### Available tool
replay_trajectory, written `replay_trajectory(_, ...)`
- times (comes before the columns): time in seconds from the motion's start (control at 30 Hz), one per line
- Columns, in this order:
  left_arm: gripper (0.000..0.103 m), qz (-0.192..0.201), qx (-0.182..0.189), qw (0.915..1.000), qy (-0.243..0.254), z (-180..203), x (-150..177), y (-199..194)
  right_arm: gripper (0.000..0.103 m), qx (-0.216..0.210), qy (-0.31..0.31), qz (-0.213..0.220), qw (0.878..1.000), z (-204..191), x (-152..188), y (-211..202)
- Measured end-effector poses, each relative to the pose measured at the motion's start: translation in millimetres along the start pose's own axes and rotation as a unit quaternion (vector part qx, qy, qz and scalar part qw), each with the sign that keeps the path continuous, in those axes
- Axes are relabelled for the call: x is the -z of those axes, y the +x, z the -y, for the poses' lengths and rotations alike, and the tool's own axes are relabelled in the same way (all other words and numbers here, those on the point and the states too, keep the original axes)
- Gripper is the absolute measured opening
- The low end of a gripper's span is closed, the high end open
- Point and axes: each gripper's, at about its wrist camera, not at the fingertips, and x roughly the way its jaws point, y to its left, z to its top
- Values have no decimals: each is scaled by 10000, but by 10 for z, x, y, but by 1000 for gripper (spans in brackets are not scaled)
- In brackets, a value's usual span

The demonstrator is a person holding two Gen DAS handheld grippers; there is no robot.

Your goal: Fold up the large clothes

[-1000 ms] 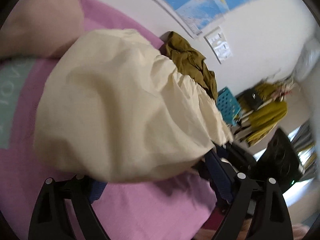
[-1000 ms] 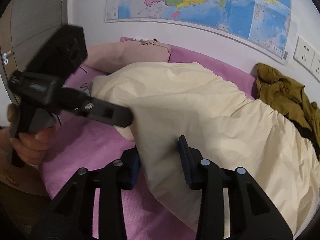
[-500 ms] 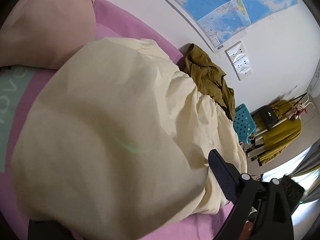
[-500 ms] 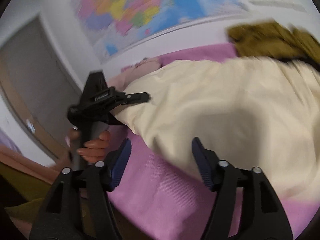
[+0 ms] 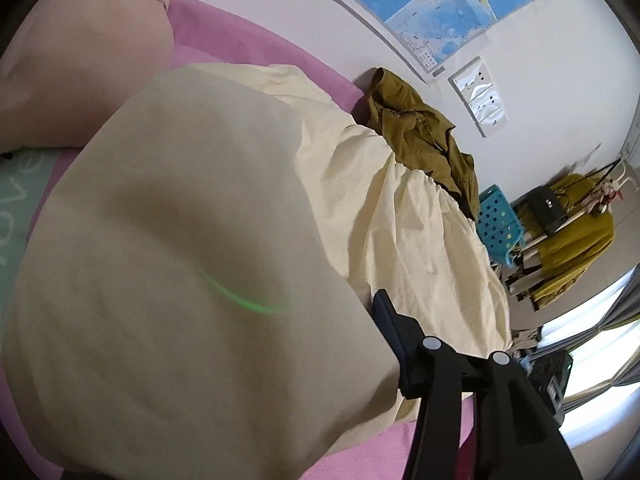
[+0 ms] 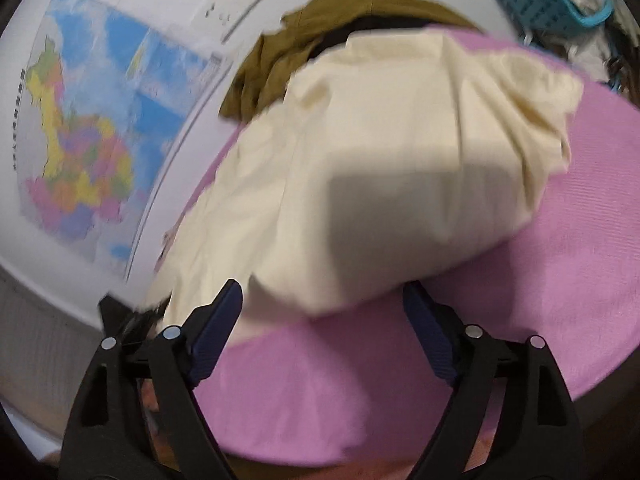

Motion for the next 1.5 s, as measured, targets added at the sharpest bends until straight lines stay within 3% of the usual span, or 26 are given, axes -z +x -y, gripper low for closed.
replay_trajectory(0.1, 56, -52, -107, 9999, 18, 15, -7, 30, 92, 174, 11, 275, 9995, -75, -51, 126)
replay_trajectory(0.23, 60, -60, -197, 9998, 54, 17, -19, 60, 92, 303, 11, 823, 9961, -184, -83, 230)
replay_trajectory(0.3, 69, -72, -127, 9999, 63, 13, -20, 63, 91, 234, 57, 1040, 9943, -197, -112, 299)
replay_trajectory(0.4, 86, -78, 69, 9999, 103, 36, -34, 95, 95, 598, -252, 864, 9941, -252, -149, 447)
replay_trajectory(0.5, 96, -28, 48, 9996, 273, 118, -33, 155, 95, 577, -269, 827, 9945, -259, -199, 492)
replay_trajectory(0.57, 96, 20, -99, 9993, 362, 173, -36, 196, 81, 494, -184, 902, 9945, -224, -230, 524)
replay_trajectory(0.63, 94, 67, -237, 9990, 381, 194, -44, 218, 66, 520, -267, 857, 9946, -195, -273, 577)
replay_trajectory(0.67, 84, 102, -363, 9986, 381, 193, -53, 220, 54, 454, -250, 845, 9951, -181, -277, 584)
replay_trajectory(0.73, 69, 138, -563, 9977, 357, 172, -56, 210, 44, 269, -294, 788, 9961, -165, -319, 575)
replay_trajectory(0.8, 53, 139, -629, 9976, 260, 117, -56, 192, 46, 75, -202, 745, 9970, -138, -338, 574)
replay_trajectory(0.87, 51, 133, -621, 9977, 242, 94, -59, 187, 56, -101, -92, 570, 9983, -94, -377, 627)
replay_trajectory(0.93, 48, 149, -705, 9970, 291, 111, -51, 199, 57, -160, -75, 530, 9984, -95, -402, 640)
replay_trajectory(1.07, 33, 163, -803, 9956, 453, 186, -48, 179, 28, -258, -334, 517, 9978, -200, -431, 600)
replay_trajectory(1.17, 24, 244, -847, 9943, 602, 249, -47, 82, 21, -640, -500, 606, 9949, -326, -417, 430)
replay_trajectory(1.3, 22, 321, -686, 9948, 684, 251, 4, -124, 25, -773, -675, 424, 9938, -408, -346, 326)
replay_trajectory(1.4, 24, 143, -493, 9972, 541, 105, 17, -133, 48, -540, -549, 59, 9970, -317, -298, 419)
replay_trajectory(1.5, 26, -55, -114, 9995, 294, -66, 7, -80, 50, -479, -441, 14, 9979, -255, -279, 477)
